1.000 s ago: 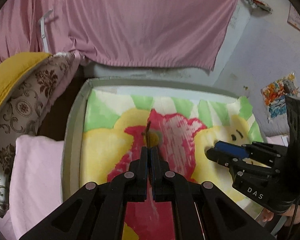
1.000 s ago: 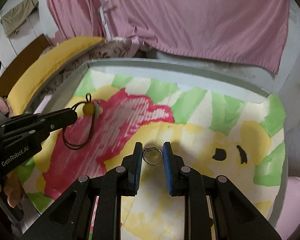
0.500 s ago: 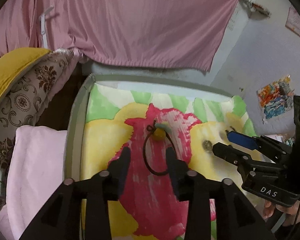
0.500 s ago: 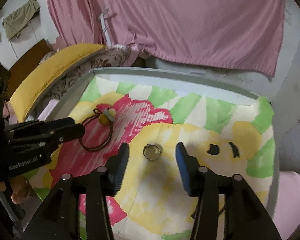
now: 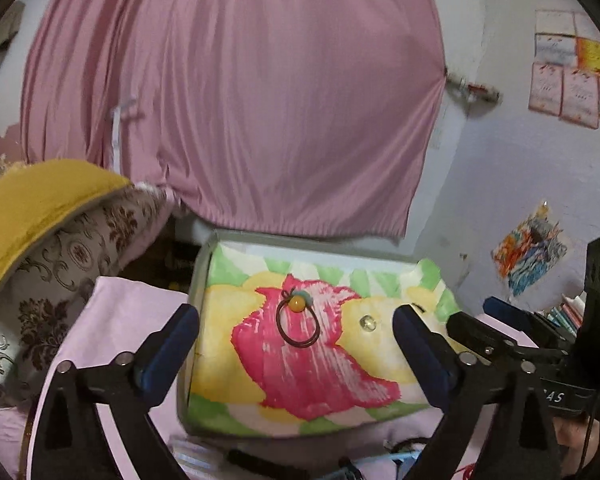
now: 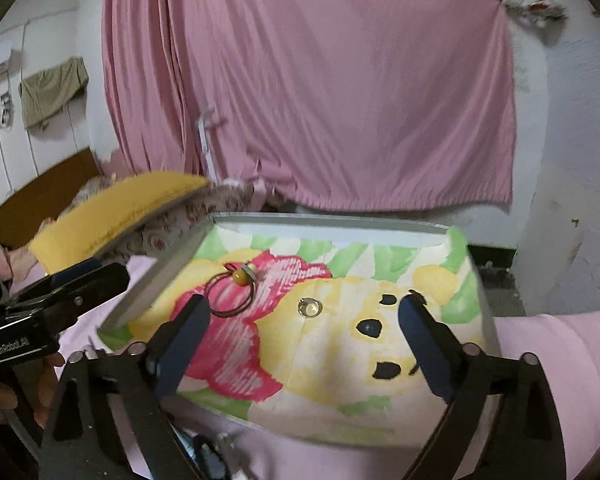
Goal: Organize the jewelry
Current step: 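Open both tools to drop the ring and hair tie into the tray, then move both tools back toward the blue watch and red cord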
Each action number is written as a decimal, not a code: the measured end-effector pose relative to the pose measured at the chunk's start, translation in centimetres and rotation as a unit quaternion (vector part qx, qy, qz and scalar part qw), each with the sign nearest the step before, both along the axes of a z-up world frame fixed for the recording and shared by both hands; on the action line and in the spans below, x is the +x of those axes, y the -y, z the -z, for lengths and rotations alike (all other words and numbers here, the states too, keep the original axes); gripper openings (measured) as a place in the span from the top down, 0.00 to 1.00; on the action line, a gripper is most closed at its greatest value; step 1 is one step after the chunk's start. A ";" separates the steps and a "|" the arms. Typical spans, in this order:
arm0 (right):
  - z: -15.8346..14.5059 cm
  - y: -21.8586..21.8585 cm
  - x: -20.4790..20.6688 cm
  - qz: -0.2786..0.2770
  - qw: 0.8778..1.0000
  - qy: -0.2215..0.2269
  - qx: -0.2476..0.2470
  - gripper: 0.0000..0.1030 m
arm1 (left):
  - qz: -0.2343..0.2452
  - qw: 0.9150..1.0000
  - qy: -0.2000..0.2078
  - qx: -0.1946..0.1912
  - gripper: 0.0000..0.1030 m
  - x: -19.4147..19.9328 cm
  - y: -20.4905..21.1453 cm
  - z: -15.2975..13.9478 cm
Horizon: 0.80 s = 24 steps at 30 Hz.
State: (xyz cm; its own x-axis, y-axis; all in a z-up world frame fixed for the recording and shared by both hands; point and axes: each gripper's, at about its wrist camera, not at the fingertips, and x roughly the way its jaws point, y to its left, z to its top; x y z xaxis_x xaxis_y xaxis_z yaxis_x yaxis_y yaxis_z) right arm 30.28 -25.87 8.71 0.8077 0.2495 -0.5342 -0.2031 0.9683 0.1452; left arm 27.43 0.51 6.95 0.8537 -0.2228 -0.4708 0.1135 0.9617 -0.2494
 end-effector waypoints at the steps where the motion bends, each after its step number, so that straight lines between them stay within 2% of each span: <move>1: -0.2 0.1 -0.8 0.001 1.000 0.011 0.005 0.08 | -0.002 1.000 0.011 0.000 0.02 -0.8 0.0 -0.1; 4: -0.8 0.6 -3.2 0.008 0.999 0.041 0.020 0.01 | -0.006 1.000 0.029 0.004 0.00 -2.8 -0.1 -0.4; 12: -1.6 1.5 -9.5 0.023 0.994 0.102 0.034 0.01 | -0.013 0.997 0.076 0.025 0.00 -8.3 0.2 -0.6; 24: -0.7 2.7 -16.8 0.041 0.990 0.136 0.014 0.01 | -0.004 0.992 0.118 0.036 0.00 -14.6 0.6 0.8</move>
State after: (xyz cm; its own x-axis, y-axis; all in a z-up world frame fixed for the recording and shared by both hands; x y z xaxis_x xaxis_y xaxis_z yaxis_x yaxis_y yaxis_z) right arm 13.51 -28.56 9.45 0.9388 0.1896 -0.2875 -0.1601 0.9794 0.1233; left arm 12.82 -0.08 6.14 0.9437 -0.1886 -0.2719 0.1531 0.9773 -0.1464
